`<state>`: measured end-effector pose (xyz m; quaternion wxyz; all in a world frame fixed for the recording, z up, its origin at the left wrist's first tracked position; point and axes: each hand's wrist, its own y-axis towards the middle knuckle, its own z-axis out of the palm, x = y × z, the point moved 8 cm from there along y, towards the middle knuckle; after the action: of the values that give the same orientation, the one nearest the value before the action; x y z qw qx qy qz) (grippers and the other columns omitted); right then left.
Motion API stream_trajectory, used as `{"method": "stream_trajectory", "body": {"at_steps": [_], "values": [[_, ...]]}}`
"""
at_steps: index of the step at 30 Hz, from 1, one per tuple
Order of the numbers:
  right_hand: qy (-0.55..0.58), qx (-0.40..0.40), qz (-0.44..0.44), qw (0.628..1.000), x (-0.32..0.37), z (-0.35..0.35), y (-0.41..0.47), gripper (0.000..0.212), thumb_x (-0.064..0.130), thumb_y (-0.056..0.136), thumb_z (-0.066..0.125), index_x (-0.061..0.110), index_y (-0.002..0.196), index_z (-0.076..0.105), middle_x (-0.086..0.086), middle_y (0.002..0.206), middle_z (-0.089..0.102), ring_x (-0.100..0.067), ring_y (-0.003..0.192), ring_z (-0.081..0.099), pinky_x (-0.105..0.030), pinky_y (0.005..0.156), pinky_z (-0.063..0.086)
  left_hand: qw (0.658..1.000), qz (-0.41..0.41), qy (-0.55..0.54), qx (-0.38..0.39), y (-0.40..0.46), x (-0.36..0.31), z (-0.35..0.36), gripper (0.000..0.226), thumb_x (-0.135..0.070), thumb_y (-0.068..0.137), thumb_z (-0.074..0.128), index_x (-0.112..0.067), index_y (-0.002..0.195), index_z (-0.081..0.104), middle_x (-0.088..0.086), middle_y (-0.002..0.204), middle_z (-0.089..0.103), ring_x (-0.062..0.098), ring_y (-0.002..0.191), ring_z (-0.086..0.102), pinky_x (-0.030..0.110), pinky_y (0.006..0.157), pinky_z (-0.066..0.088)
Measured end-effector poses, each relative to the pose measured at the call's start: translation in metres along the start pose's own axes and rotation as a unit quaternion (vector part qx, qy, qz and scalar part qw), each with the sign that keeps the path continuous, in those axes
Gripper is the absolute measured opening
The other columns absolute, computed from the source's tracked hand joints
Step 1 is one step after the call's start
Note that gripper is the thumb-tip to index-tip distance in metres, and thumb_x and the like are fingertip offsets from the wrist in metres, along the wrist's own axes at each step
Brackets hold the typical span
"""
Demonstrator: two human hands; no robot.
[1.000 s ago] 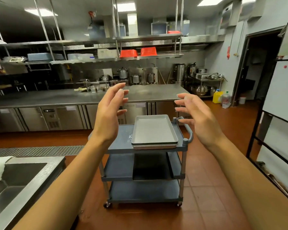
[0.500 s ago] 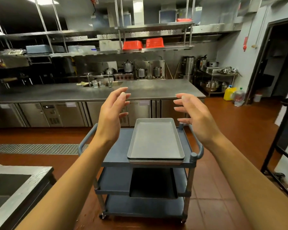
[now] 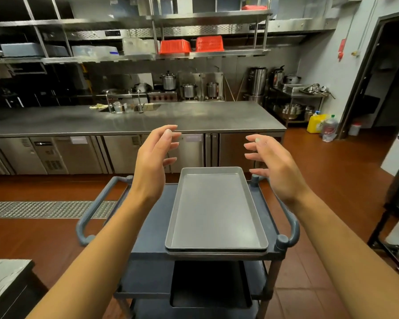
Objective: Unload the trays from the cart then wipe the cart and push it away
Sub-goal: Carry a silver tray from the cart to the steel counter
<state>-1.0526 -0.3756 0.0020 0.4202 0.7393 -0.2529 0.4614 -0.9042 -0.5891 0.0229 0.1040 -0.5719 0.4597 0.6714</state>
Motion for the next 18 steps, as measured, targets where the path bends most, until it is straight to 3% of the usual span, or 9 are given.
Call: {"method": "stream_trajectory", "body": {"at_steps": [5, 9, 13, 18], "values": [[-0.006, -0.006, 0.06, 0.998, -0.081, 0.025, 0.096, 0.052, 0.057, 0.095, 0.037, 0.03, 0.135, 0.058, 0.01, 0.132, 0.062, -0.009, 0.121, 0.061, -0.04, 0.096, 0.054, 0.999, -0.045, -0.016, 0.014, 0.089, 0.1, 0.016, 0.039, -0.05, 0.098, 0.038, -0.033, 0.121, 0.065, -0.007, 0.124, 0.069, 0.014, 0.118, 0.064, 0.051, 0.1, 0.053], [-0.025, 0.007, 0.126, 0.992, -0.151, 0.054, 0.155, 0.049, 0.057, 0.102, 0.035, 0.029, 0.139, 0.052, 0.011, 0.134, 0.057, -0.013, 0.125, 0.056, -0.034, 0.095, 0.052, 0.991, -0.121, -0.02, 0.043, 0.147, 0.193, 0.033, 0.049, -0.055, 0.097, 0.035, -0.028, 0.126, 0.064, -0.006, 0.126, 0.07, 0.014, 0.118, 0.065, 0.048, 0.1, 0.054], [-0.013, -0.011, 0.232, 0.973, -0.227, 0.058, 0.187, 0.04, 0.041, 0.11, 0.033, 0.022, 0.141, 0.051, 0.002, 0.138, 0.056, -0.018, 0.123, 0.057, -0.045, 0.101, 0.052, 0.972, -0.226, -0.012, 0.065, 0.183, 0.275, 0.058, 0.057, -0.062, 0.097, 0.035, -0.023, 0.125, 0.066, -0.003, 0.123, 0.07, 0.018, 0.115, 0.065, 0.043, 0.094, 0.056], [0.008, -0.006, 0.385, 0.923, -0.331, 0.047, 0.205, 0.039, 0.043, 0.107, 0.043, 0.021, 0.137, 0.055, -0.004, 0.135, 0.061, -0.027, 0.119, 0.062, -0.05, 0.099, 0.055, 0.919, -0.376, 0.046, 0.109, 0.187, 0.377, 0.084, 0.055, -0.057, 0.106, 0.031, -0.019, 0.123, 0.065, 0.003, 0.119, 0.069, 0.023, 0.113, 0.065, 0.045, 0.096, 0.055]]}}
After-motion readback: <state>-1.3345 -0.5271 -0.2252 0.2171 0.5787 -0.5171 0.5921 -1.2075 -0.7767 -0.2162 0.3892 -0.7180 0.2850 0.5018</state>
